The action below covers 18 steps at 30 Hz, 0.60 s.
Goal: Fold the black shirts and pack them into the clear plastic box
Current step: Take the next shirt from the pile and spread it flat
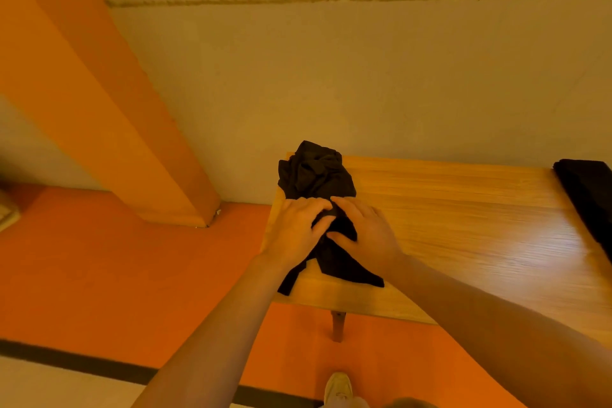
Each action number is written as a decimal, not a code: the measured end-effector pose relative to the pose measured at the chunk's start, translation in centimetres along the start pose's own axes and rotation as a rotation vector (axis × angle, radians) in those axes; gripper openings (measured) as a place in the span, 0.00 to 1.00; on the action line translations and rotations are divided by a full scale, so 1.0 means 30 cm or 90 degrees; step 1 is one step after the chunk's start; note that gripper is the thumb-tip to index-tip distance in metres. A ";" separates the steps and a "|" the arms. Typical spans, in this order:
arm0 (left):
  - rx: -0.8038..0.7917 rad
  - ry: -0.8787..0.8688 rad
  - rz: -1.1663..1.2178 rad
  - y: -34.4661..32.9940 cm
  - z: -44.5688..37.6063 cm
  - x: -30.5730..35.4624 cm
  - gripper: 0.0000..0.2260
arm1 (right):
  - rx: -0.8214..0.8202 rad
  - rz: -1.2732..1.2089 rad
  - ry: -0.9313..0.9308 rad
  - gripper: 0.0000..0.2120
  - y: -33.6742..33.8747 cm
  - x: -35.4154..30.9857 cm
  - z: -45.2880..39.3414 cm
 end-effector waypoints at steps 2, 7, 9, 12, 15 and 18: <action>0.002 0.003 0.034 0.002 0.001 0.015 0.08 | 0.030 -0.009 0.039 0.18 0.038 -0.032 -0.036; -0.029 0.111 0.021 0.013 0.024 -0.054 0.12 | 0.044 -0.083 -0.010 0.12 0.111 -0.001 -0.054; 0.004 0.147 -0.053 0.044 0.034 -0.078 0.07 | 0.048 -0.102 -0.025 0.14 0.138 0.005 -0.049; 0.102 0.241 -0.034 0.113 0.044 -0.111 0.05 | 0.102 -0.153 -0.043 0.15 0.192 0.031 -0.035; 0.111 0.264 0.240 0.125 0.013 -0.102 0.09 | 0.137 -0.214 -0.057 0.14 0.227 0.051 -0.017; 0.073 0.255 0.337 0.119 -0.016 -0.051 0.09 | 0.132 -0.260 -0.100 0.14 0.226 0.066 -0.008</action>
Point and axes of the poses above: each hand's wrist, its own z-axis away from the middle knuckle, its own y-axis out of the back of the hand, x = y × z, the point moved 10 cm from there along -z, towards the middle knuckle, and after that the axes turned 10 degrees about -z, right-handed, at the moved point
